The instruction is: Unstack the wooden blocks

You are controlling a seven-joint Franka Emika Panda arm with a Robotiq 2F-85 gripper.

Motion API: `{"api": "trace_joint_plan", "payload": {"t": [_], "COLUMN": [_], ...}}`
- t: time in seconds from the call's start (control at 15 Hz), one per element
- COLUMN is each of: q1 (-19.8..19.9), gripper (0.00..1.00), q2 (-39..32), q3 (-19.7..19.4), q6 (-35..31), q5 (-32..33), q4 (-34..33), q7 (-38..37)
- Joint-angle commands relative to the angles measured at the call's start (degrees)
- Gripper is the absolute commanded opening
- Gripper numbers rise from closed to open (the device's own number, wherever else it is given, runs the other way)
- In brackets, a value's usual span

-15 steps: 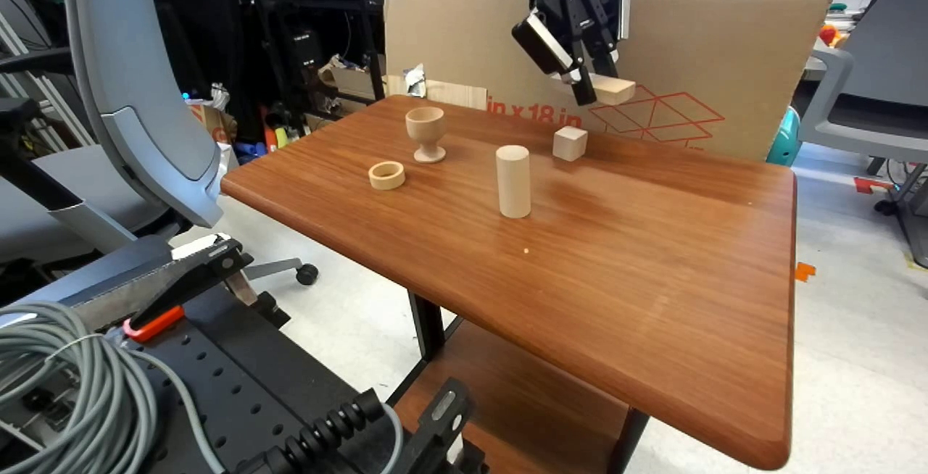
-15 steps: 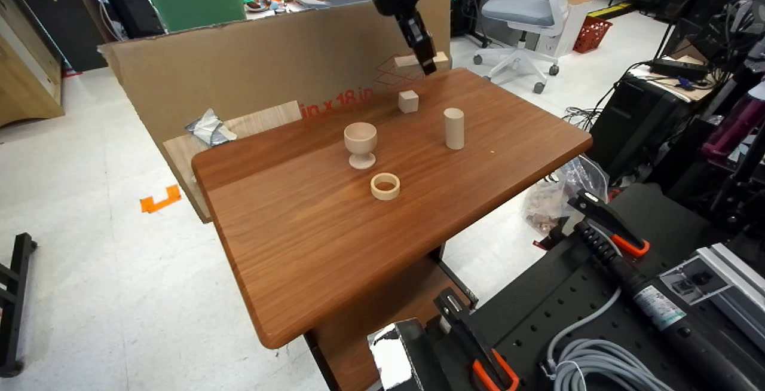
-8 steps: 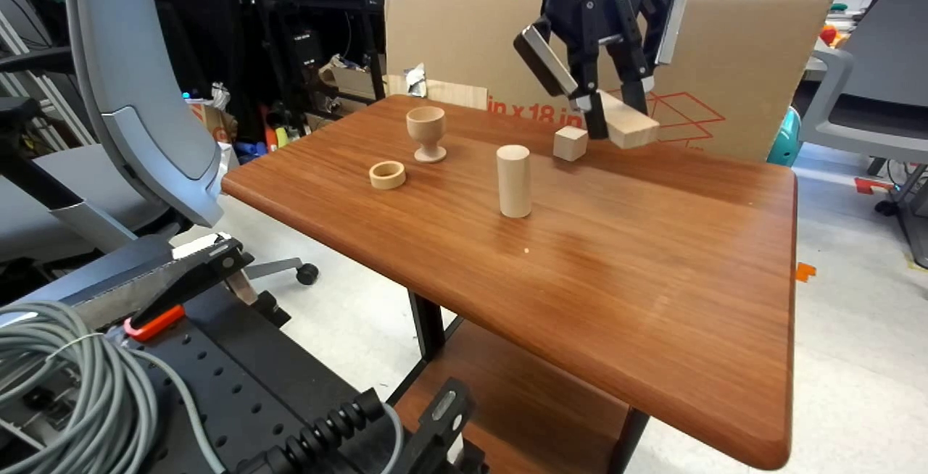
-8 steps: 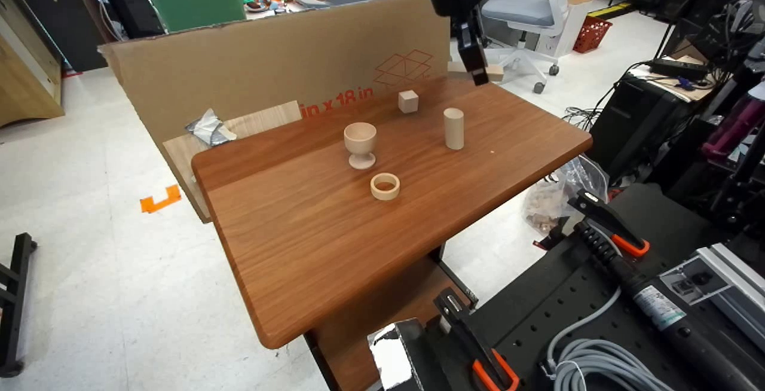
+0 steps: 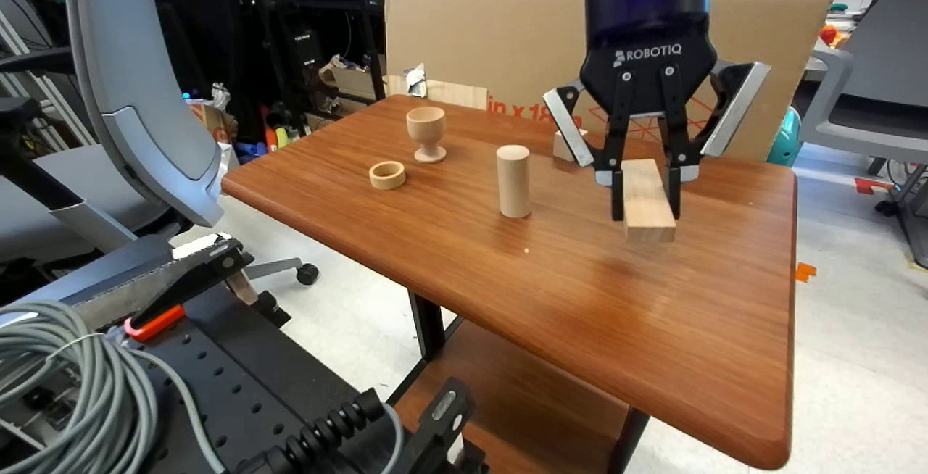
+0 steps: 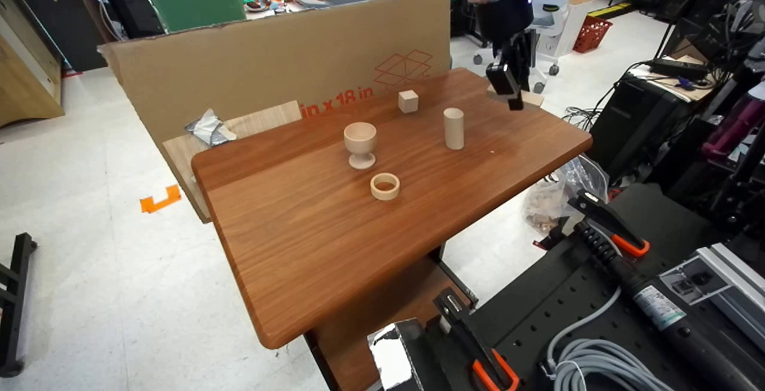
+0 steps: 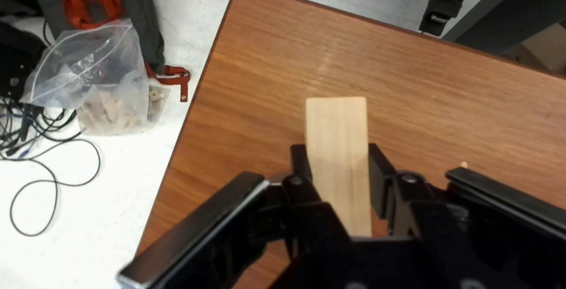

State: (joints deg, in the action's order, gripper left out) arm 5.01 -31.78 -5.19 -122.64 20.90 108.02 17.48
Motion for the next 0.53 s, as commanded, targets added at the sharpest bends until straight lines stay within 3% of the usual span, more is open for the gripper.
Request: {"api": "trace_joint_plan", "payload": {"t": [0.0, 0.47], "q1": [0.53, 0.09], "gripper": [0.08, 0.08], "q2": [-3.43, -9.82], "q3": [0.04, -0.34], "q6": [1.97, 4.21], "q5": [-5.1, -12.4], "q4": [-3.57, -9.53], "q7": [-7.41, -19.01]}}
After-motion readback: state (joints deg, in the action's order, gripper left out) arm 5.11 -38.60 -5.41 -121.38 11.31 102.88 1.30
